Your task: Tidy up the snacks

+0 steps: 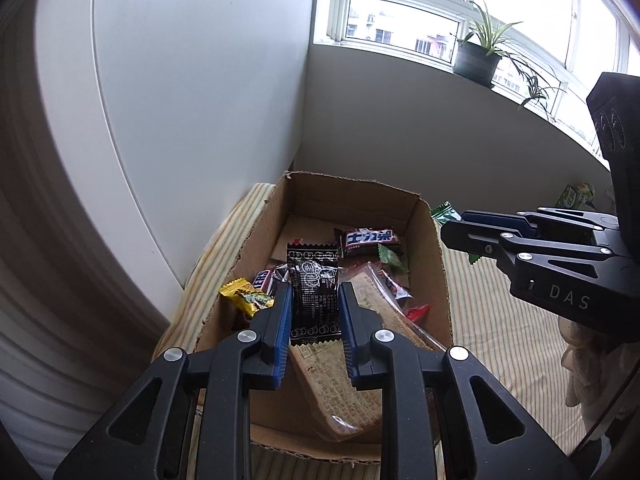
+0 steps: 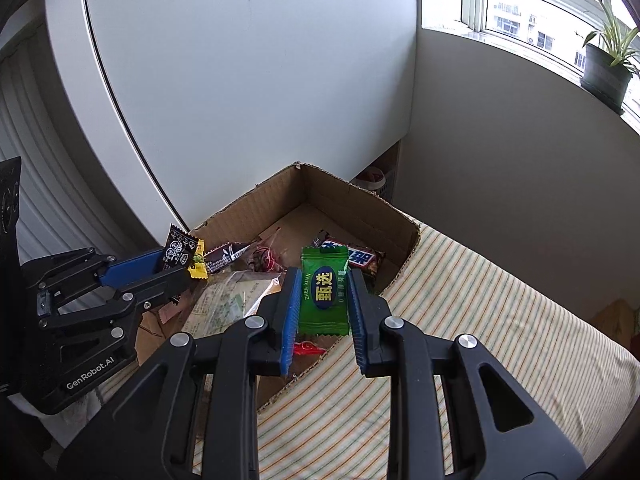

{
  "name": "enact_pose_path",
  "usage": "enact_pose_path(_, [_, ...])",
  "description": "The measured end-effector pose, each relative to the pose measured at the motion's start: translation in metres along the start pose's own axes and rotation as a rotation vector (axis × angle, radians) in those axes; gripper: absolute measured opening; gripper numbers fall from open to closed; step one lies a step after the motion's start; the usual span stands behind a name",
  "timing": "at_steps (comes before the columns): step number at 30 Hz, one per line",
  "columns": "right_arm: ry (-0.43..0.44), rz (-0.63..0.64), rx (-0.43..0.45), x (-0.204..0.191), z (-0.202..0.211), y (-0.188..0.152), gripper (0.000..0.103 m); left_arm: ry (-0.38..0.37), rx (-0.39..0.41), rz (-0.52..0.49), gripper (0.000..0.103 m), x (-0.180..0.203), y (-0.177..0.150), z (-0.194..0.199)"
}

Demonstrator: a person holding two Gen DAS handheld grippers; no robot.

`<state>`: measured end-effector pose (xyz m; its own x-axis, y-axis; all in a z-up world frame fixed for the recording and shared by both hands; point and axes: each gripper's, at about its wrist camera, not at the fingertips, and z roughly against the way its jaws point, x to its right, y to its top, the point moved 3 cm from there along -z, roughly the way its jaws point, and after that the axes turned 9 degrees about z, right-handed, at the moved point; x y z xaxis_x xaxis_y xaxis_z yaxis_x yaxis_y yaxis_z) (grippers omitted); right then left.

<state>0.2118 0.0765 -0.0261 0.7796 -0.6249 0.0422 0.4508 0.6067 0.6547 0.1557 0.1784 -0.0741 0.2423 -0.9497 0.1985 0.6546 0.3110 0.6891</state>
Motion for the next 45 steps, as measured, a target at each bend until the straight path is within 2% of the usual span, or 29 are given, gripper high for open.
enact_pose_path(3, [-0.008, 0.002, -0.009, 0.000, -0.006, 0.001, 0.030, 0.006, -0.002, 0.005, 0.021, -0.002, 0.000, -0.002])
enact_pose_path(5, [-0.017, 0.004, -0.006, 0.000, -0.006, 0.001, 0.057, 0.011, -0.005, 0.008, 0.021, -0.004, 0.000, -0.003])
enact_pose_path(9, [-0.023, -0.002, 0.005, 0.001, -0.003, 0.001, 0.060, 0.022, -0.001, 0.011, 0.024, -0.006, 0.000, -0.003])
enact_pose_path(12, [-0.028, 0.000, 0.004, 0.002, 0.000, 0.000, 0.061, 0.024, -0.002, 0.006, 0.038, -0.005, -0.001, -0.003])
enact_pose_path(13, [-0.032, -0.001, 0.005, 0.002, 0.001, 0.000, 0.063, 0.024, 0.002, 0.006, 0.047, -0.004, -0.002, -0.002])
enact_pose_path(14, [-0.036, -0.002, 0.009, 0.003, 0.003, -0.001, 0.071, 0.026, 0.006, 0.007, 0.049, -0.004, -0.002, -0.001])
enact_pose_path(16, [-0.045, -0.007, 0.022, 0.004, 0.009, -0.003, 0.076, 0.023, 0.009, 0.003, 0.049, -0.002, -0.002, 0.001])
enact_pose_path(22, [-0.058, -0.015, 0.028, 0.006, 0.022, -0.008, 0.076, 0.023, 0.019, -0.008, 0.049, 0.003, -0.003, 0.011])
enact_pose_path(25, [-0.071, -0.015, 0.030, 0.004, 0.028, -0.013, 0.077, 0.025, 0.030, -0.013, 0.054, 0.005, -0.004, 0.017])
enact_pose_path(28, [-0.083, -0.011, 0.041, 0.002, 0.038, -0.019, 0.092, 0.027, 0.038, -0.021, 0.055, 0.009, -0.006, 0.024])
enact_pose_path(34, [-0.106, -0.022, 0.067, -0.001, 0.061, -0.034, 0.093, 0.035, 0.064, -0.017, 0.063, 0.013, -0.013, 0.042])
enact_pose_path(45, [-0.149, -0.070, 0.082, -0.006, 0.095, -0.075, 0.093, 0.045, 0.096, -0.010, 0.064, 0.023, -0.039, 0.071])
